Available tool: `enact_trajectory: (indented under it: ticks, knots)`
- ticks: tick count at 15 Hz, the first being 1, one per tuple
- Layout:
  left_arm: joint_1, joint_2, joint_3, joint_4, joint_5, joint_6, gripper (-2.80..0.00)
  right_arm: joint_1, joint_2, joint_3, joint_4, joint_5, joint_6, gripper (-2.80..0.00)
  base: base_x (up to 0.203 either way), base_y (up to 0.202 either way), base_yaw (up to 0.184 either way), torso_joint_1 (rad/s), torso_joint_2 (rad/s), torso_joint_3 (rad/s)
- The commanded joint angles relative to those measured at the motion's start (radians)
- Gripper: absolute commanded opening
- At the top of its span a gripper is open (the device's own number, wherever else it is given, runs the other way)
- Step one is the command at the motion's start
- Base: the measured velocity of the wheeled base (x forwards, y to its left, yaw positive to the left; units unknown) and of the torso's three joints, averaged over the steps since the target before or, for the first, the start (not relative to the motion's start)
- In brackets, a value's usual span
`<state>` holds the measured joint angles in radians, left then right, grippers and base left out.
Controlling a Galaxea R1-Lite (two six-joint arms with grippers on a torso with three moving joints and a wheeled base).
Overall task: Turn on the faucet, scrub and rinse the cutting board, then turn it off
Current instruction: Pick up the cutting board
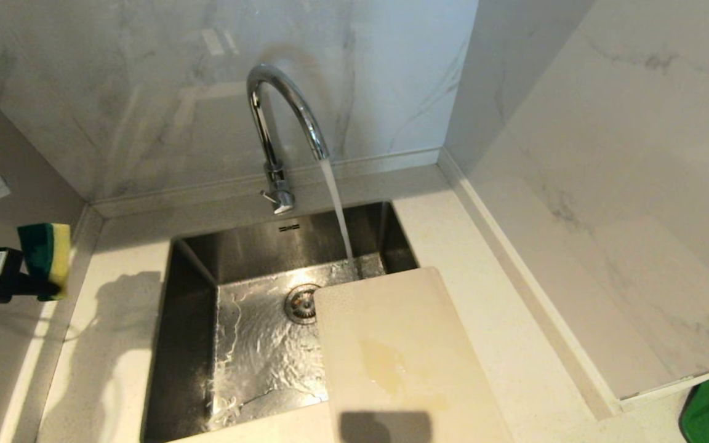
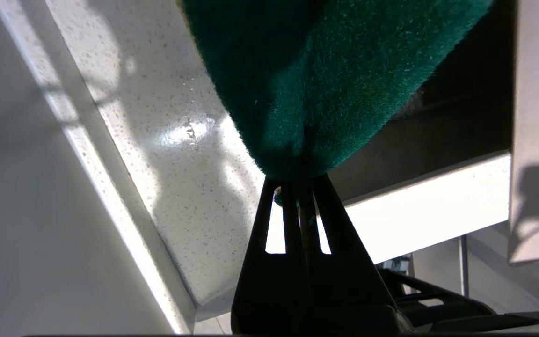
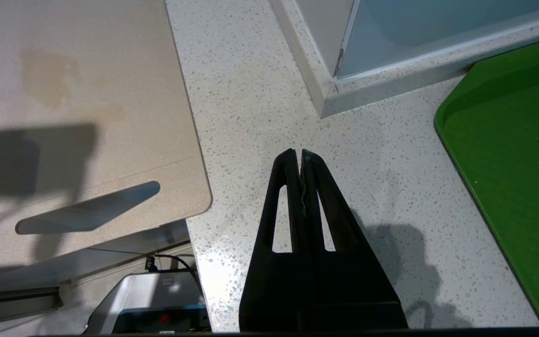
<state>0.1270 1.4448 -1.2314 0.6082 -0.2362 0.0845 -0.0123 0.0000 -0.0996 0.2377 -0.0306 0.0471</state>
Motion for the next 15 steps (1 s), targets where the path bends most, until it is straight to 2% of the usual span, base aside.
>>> enact_trajectory:
  ticks: [1,10,12,15]
  knots:
    - [-0.001,-0.079,0.004,0.008,0.0,0.004,-2.8,0.0,0.0,0.0,0.002,0.0,0.0,-2.8,0.0,0.0,0.0,0.0,0.0,0.0]
    - [-0.011,-0.398,0.092,0.019,0.002,0.0,-2.8,0.0,0.0,0.0,0.002,0.0,0.0,-2.8,0.0,0.0,0.0,0.0,0.0,0.0]
    - [-0.043,-0.476,0.178,-0.021,0.003,0.003,-2.8,0.0,0.0,0.0,0.002,0.0,0.0,-2.8,0.0,0.0,0.0,0.0,0.0,0.0]
    - [-0.062,-0.588,0.369,-0.139,0.006,0.025,-2.8,0.0,0.0,0.0,0.002,0.0,0.0,-2.8,0.0,0.0,0.0,0.0,0.0,0.0]
